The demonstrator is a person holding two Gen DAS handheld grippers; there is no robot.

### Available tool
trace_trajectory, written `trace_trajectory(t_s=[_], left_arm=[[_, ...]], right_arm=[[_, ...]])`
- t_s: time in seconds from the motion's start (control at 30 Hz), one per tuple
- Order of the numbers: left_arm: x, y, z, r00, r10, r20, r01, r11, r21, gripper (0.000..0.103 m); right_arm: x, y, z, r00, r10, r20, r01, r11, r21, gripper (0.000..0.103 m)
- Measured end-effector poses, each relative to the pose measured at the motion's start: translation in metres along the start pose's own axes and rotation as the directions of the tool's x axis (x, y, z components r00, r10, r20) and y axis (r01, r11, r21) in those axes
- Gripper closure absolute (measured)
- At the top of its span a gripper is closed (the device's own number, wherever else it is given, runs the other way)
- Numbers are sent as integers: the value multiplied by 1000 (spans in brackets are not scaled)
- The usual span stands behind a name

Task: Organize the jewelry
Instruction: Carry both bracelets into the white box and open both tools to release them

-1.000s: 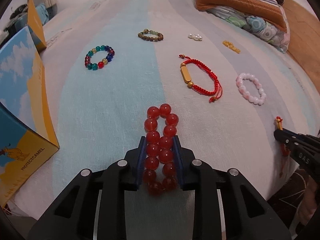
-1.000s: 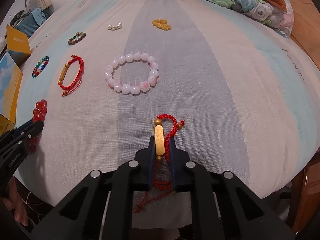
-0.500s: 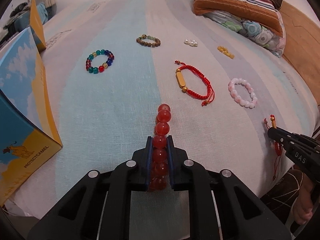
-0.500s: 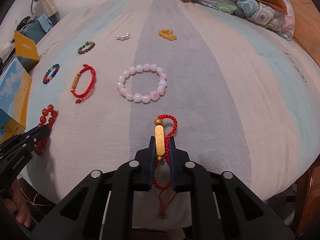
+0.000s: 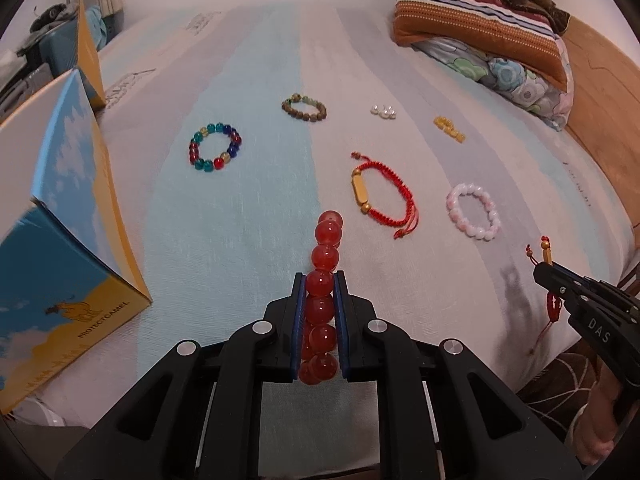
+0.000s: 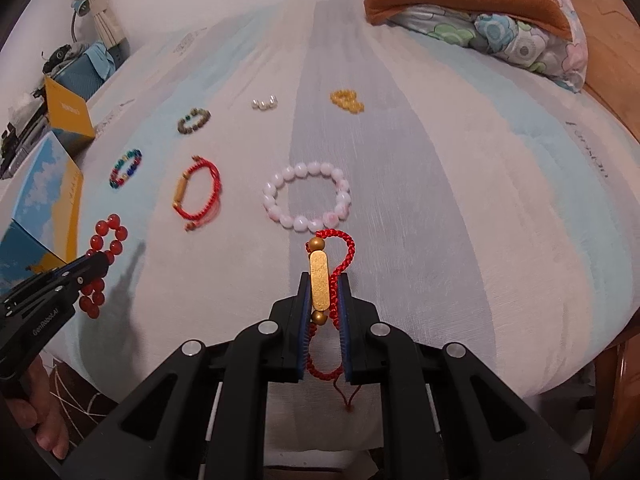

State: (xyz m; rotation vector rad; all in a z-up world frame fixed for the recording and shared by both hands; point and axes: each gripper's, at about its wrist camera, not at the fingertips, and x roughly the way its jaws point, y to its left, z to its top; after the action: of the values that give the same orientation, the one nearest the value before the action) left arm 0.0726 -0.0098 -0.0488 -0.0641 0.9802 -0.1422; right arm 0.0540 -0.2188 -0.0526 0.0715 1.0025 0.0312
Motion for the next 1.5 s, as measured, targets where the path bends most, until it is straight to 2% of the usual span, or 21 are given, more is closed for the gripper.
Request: trace_trajectory(t_s=[0.23,0.47,0.7,0.9,1.2,1.5], left_arm=[[-21,5,11,1000,4,21,-4,1000,2,90],[-50,16,28,998,21,60,-21,1000,-9,90],[-90,37,51,992,32,121,-27,999,-38,90],[-126,76,60,982,91,167,-76,993,-94,90],[-158,155,44,965,212,158,-175,960,-216,90],[-165,233,12,942,326,79,-282,897,-340,90]], right_arm=[[-20,17,18,999,38,21,-38,999,-13,91],[-45,55,48,995,69,65,-66,996,-56,91],[-63,110,79,989,109,99,-96,987,-132,91],[-75,181,96,976,187,110,-158,960,-230,91],[-80,289,88,953,296,70,-251,894,-372,91],[-58,366,66,932,359,-56,-346,830,-437,91]])
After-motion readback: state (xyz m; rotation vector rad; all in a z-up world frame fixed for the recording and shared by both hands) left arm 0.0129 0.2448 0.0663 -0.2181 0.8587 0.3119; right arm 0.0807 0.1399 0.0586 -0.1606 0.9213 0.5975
